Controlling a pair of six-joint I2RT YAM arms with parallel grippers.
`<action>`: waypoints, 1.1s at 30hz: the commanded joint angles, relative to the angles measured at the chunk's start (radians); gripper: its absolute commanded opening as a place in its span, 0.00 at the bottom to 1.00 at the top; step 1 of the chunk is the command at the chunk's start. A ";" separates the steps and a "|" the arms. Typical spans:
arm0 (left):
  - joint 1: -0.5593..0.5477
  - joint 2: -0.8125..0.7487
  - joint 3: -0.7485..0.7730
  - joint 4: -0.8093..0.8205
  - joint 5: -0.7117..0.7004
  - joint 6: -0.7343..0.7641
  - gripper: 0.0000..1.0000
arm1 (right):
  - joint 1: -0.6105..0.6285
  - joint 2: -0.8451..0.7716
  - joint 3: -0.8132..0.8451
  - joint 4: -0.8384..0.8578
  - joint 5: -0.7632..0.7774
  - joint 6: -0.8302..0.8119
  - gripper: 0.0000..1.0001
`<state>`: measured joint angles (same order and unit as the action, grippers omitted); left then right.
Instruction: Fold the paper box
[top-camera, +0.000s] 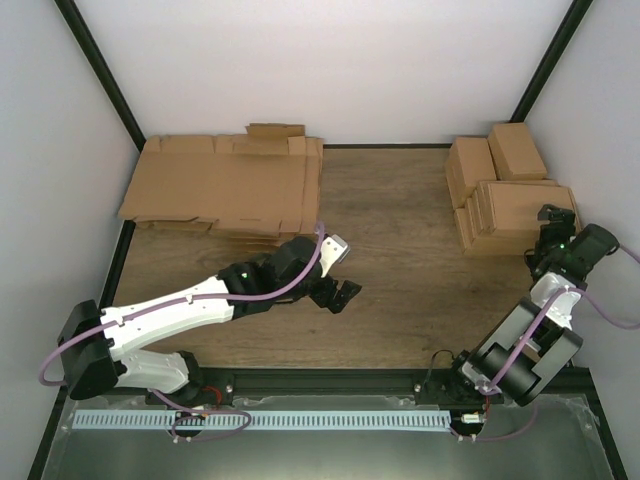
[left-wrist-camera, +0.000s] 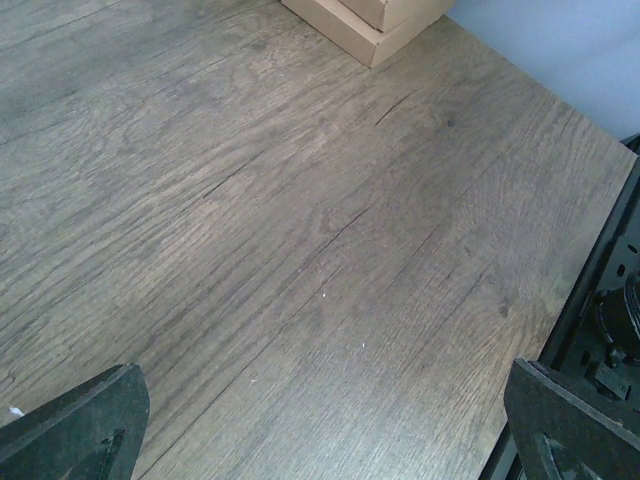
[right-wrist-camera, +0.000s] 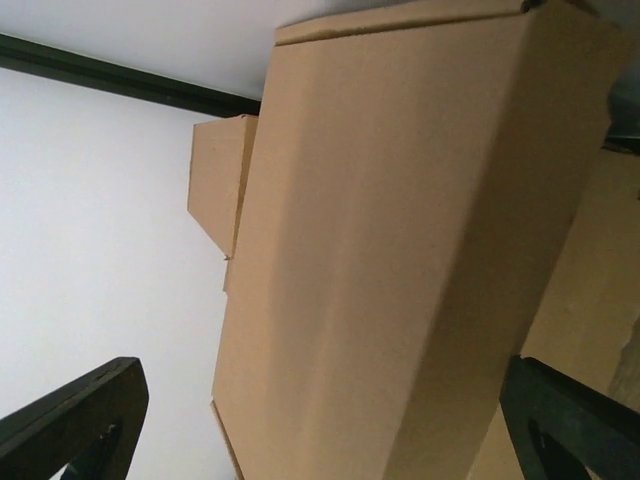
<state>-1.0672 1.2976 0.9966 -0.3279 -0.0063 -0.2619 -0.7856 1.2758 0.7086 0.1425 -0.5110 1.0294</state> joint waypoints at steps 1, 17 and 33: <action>0.004 0.002 0.020 -0.002 -0.011 -0.003 1.00 | 0.000 -0.020 0.086 -0.116 0.078 -0.045 1.00; 0.004 0.021 0.025 -0.003 0.007 -0.007 1.00 | 0.038 0.005 0.143 -0.231 0.071 0.027 0.91; 0.004 0.020 0.044 -0.017 -0.027 -0.001 1.00 | 0.068 0.133 0.256 -0.229 0.103 0.011 0.86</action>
<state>-1.0672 1.3140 0.9977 -0.3462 -0.0177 -0.2615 -0.7231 1.3758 0.9051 -0.0875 -0.4118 1.0485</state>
